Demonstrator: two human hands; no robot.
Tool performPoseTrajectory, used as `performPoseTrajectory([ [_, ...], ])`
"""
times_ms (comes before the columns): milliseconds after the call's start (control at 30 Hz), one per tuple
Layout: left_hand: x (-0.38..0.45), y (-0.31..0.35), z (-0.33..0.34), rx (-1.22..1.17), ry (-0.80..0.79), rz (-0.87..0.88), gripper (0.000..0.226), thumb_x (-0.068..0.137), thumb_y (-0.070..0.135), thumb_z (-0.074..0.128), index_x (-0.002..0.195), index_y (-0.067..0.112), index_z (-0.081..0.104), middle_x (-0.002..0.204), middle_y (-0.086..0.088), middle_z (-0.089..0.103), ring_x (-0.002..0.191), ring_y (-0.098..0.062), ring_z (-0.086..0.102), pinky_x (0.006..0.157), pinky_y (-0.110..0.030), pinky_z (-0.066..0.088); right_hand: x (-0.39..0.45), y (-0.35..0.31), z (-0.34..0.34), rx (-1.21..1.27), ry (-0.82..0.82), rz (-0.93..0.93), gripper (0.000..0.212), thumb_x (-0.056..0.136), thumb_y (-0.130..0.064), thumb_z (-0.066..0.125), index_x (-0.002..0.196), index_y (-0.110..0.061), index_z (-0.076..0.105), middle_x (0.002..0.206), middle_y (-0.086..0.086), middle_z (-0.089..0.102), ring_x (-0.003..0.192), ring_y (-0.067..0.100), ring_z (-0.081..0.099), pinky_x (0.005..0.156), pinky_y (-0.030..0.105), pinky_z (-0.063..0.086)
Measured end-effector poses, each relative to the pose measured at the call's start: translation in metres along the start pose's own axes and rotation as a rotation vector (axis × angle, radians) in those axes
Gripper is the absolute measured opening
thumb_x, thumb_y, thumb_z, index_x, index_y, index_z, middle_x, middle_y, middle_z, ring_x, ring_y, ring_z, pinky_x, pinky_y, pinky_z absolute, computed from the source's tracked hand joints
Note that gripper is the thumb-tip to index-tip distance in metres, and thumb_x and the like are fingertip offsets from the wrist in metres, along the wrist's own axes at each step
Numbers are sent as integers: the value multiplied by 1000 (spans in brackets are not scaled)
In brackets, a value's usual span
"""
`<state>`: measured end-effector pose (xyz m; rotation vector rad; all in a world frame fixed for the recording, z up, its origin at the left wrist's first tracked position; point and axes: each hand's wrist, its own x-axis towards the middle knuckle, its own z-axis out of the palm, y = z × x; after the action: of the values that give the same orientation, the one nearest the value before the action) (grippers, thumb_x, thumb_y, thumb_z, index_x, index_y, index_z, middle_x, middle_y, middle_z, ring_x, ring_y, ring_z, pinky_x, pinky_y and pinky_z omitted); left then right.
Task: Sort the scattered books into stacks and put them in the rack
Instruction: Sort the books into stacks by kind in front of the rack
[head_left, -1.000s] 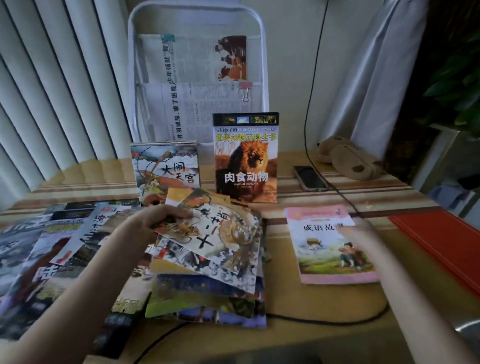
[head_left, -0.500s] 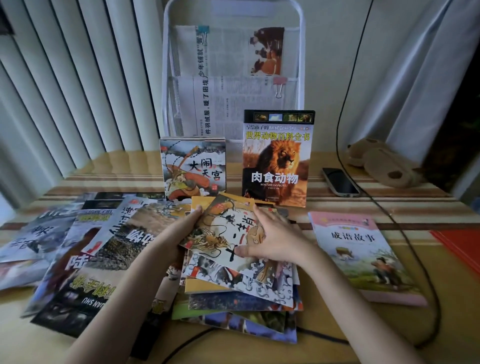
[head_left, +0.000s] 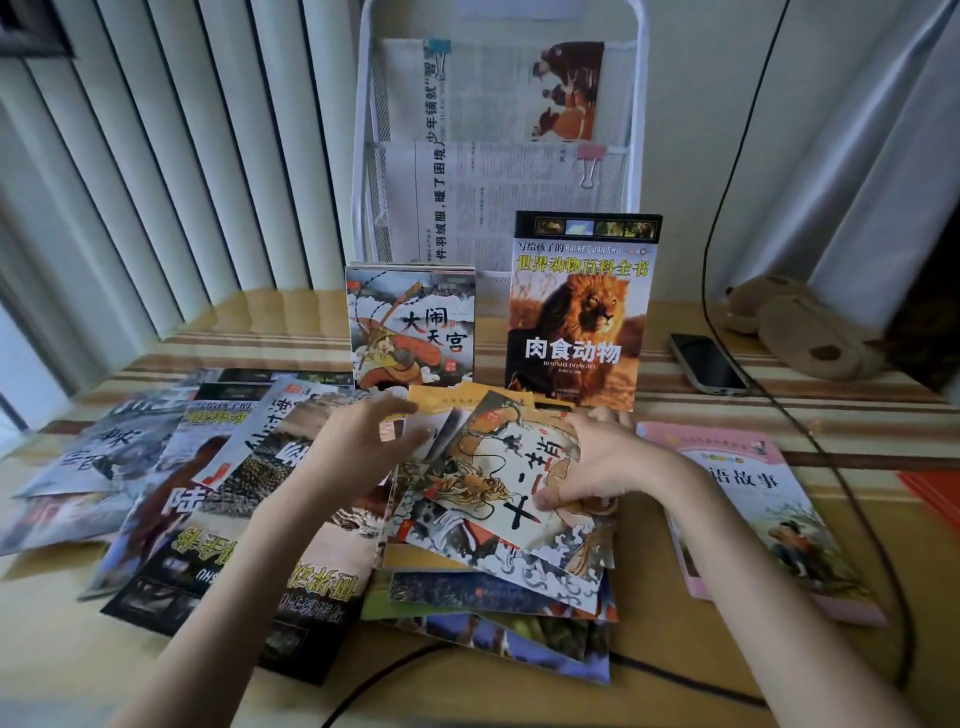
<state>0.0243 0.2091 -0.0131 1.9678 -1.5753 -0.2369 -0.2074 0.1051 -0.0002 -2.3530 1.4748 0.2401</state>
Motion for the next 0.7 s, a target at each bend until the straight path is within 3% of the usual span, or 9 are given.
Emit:
performPoseTrajectory([
  [100,-7,-1,2,24,-198,85,45,89,39,59,128,18,57,146,0,41,141,-14,26,116,-38,21,-1,-4,1,-33,-9,-48,126,49,-78,69,147,-20,16,148,-2,16,138,24,10,112,46,24],
  [167,-8,4,4,-52,-218,108,43,89,36,60,128,17,58,148,1,37,142,-14,23,116,-34,16,-2,-8,4,-51,-7,-78,129,47,-78,70,147,-20,15,150,-1,15,140,25,10,112,47,23],
  [300,-8,12,3,-189,-282,55,45,87,22,66,131,18,55,128,3,60,119,-13,55,105,-26,39,-4,-13,5,-49,-37,-51,138,42,-76,73,148,-17,7,156,7,5,143,31,2,115,50,17],
  [400,-5,12,2,-285,-299,51,52,78,9,74,127,14,56,119,3,64,110,-11,60,98,-24,45,-5,-15,2,-30,23,-36,134,43,-71,77,146,-19,9,150,10,13,139,33,8,111,51,22],
  [467,-2,12,0,-327,-269,65,56,74,0,75,126,11,55,124,5,59,110,-11,60,97,-26,49,-9,-20,2,-26,180,-54,125,44,-66,81,141,-21,16,140,9,23,132,30,18,107,48,27],
  [567,1,11,-7,-371,-144,96,50,74,-11,70,115,16,60,121,3,62,97,-11,66,81,-20,55,-10,-23,0,67,346,-92,112,48,-60,83,134,-19,25,133,8,35,126,27,32,103,44,33],
  [600,1,11,-12,-446,-100,107,48,74,-15,67,109,18,62,116,1,66,95,-11,68,78,-21,56,-8,-20,-2,207,345,-110,100,54,-55,82,132,-18,30,129,6,42,120,24,42,98,42,40],
  [700,6,19,-30,-617,6,164,51,75,-25,57,104,17,65,106,1,70,98,-9,68,77,-21,56,-6,-11,-15,688,255,-187,39,83,-27,69,116,-18,51,109,2,64,89,15,65,75,36,53],
])
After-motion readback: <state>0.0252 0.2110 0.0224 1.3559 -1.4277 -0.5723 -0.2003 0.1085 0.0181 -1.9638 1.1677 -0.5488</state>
